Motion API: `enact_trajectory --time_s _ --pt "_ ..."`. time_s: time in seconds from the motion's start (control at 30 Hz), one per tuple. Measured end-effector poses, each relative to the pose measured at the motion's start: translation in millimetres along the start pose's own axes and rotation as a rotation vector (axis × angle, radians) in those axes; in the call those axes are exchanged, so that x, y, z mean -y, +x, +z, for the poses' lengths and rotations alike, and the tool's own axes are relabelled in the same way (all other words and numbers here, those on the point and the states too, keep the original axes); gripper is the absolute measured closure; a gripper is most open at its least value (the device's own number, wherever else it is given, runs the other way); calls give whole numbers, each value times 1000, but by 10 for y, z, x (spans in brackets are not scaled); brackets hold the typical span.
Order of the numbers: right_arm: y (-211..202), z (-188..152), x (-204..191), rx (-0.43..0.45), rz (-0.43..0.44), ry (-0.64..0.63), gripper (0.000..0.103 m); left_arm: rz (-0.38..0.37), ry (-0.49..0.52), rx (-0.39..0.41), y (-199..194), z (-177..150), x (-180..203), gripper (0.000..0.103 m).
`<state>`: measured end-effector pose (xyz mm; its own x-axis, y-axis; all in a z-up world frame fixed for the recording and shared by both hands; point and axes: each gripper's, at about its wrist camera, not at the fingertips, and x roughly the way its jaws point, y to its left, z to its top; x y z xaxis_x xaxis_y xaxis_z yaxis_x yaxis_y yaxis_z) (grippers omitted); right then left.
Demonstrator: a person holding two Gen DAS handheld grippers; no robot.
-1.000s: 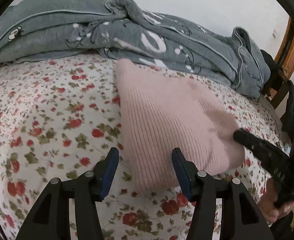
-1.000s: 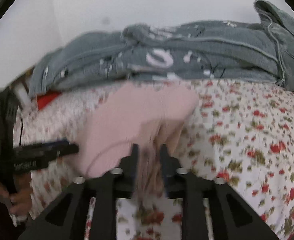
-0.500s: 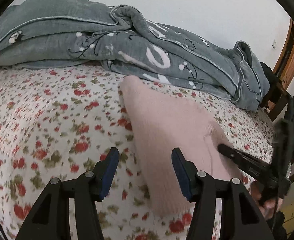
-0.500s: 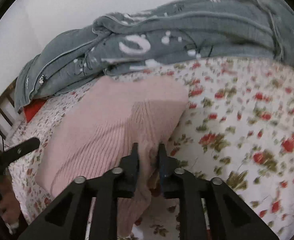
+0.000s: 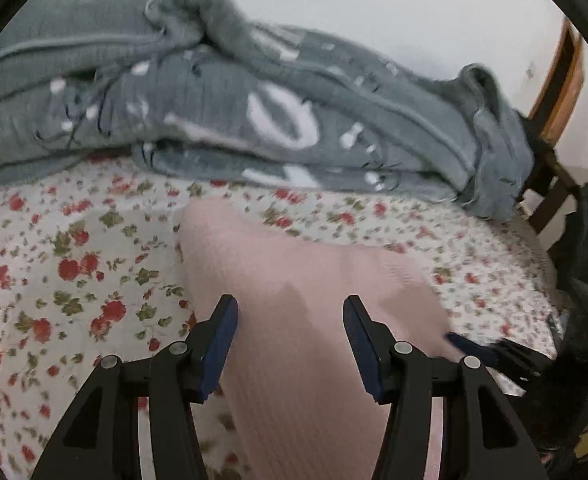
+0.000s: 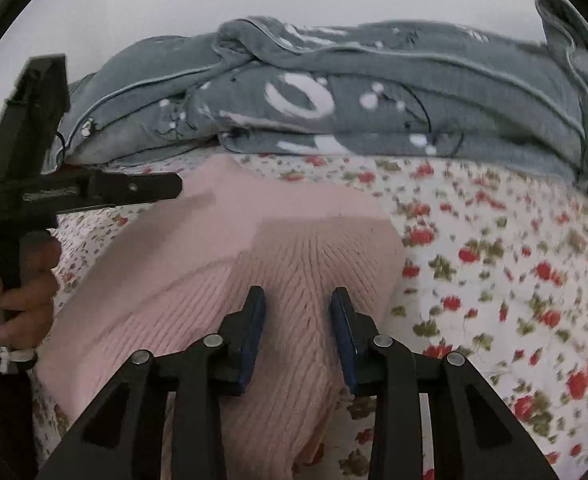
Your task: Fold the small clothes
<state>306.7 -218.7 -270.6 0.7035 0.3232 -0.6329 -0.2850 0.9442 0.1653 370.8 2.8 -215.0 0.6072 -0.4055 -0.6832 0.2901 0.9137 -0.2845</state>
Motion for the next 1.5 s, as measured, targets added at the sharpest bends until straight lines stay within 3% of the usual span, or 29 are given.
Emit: enact_trajectory --time_s 0.1,0.5,0.8,1.0,1.2,1.5 --pt "-36 -16 39 4 19 15 69 32 -8 -16 157 -68 -41 52" --pt "-34 -42 29 16 1 9 62 84 11 -3 133 -139 -8 51" --pt "-57 -48 49 25 6 34 59 151 48 18 -55 -322 178 50" --pt "-157 -87 86 32 3 57 59 184 46 74 -311 -629 294 50" --pt "-251 -138 39 42 -8 24 59 194 40 132 -581 -984 388 50" --pt "-239 -162 134 47 -32 75 53 160 77 126 -684 -1217 495 48"
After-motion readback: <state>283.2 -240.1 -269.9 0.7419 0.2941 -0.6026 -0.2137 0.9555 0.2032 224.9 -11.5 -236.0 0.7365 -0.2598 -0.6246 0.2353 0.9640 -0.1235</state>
